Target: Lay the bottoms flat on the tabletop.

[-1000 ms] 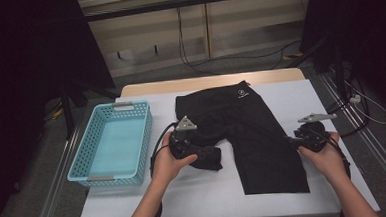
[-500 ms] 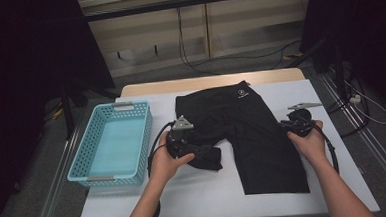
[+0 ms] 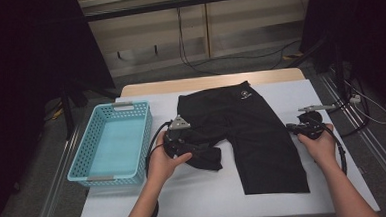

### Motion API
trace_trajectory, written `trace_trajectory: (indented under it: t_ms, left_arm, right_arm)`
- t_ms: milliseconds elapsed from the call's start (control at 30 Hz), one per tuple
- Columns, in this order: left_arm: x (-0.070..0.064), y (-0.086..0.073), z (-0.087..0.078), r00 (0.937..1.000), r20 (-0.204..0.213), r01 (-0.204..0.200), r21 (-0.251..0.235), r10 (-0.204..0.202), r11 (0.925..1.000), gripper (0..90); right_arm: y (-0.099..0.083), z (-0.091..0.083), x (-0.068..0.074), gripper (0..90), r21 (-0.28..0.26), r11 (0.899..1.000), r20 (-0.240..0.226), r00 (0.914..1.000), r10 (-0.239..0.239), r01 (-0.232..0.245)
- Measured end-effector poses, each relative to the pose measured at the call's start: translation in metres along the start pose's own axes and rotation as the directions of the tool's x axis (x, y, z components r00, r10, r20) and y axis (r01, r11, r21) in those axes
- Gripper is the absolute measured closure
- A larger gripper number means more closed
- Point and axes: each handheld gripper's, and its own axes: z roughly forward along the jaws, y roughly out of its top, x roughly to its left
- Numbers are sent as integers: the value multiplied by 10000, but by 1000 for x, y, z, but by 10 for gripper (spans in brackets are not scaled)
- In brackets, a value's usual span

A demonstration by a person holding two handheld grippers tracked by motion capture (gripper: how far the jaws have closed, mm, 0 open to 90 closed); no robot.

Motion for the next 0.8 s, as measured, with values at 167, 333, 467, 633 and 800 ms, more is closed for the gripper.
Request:
trace_trajectory:
  t_ms: [167, 333, 467, 633, 800]
  left_arm:
    - [-2, 1, 1, 10000, 17, -22, -33, 22, 10000, 165]
    - [-3, 2, 0, 10000, 18, -44, -20, 44, 10000, 164]
    - [-4, 2, 0, 10000, 21, -71, -63, 71, 10000, 164]
    - [-5, 2, 0, 9999, 23, -108, -8, 108, 9999, 165]
    - [-6, 3, 1, 9999, 57, -92, -69, 93, 9999, 165]
  right_arm:
    - [-8, -9, -5, 900, -45, 9998, 25, 9998, 185, -185]
    - [-12, -19, 1, 747, -323, 9995, -69, 10000, 17, -20]
    - [-13, -26, 15, 662, -30, 9975, -96, 9974, -711, 711]
    - [-19, -22, 22, 730, 420, 9972, -252, 9978, -614, 624]
    - [-16, -19, 21, 900, 379, 9972, -404, 9972, -629, 644]
